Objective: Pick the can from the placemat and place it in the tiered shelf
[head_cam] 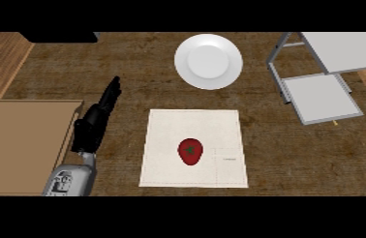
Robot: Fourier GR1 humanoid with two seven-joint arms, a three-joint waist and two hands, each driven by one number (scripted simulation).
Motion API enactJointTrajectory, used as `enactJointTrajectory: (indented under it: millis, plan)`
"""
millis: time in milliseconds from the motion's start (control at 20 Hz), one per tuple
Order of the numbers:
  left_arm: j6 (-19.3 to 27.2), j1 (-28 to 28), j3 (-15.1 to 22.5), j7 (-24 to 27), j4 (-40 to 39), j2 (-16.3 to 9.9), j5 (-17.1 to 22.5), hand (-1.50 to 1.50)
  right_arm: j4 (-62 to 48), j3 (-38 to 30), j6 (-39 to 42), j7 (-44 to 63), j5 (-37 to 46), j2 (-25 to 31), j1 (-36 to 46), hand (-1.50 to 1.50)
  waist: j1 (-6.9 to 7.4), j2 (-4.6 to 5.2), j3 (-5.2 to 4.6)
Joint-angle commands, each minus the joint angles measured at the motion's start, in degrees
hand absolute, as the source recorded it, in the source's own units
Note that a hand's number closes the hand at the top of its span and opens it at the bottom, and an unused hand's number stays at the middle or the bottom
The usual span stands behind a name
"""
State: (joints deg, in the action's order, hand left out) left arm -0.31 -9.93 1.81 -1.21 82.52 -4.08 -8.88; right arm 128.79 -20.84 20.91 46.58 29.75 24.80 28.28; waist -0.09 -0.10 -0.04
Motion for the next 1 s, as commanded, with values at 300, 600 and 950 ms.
enactJointTrajectory:
  millis: [300,600,950]
  plan:
    - [-3.49,3.65,-1.19,-1.67,5.37,-1.96,2.49,0.00,-10.89,-5.74,-1.98,-6.94,-2.43,8.84,5.53,1.50,0.32,0.00,0.04]
    - [-0.70,0.34,1.15,-1.63,2.44,1.21,-0.31,0.00,-26.01,1.66,-10.98,-16.63,8.10,10.11,10.53,1.50,0.87,0.24,0.04]
    - [-0.10,-0.75,0.65,0.30,-0.16,1.44,-1.03,0.00,-33.70,1.70,-19.02,-30.73,12.36,11.74,6.48,1.50,0.72,0.33,0.07]
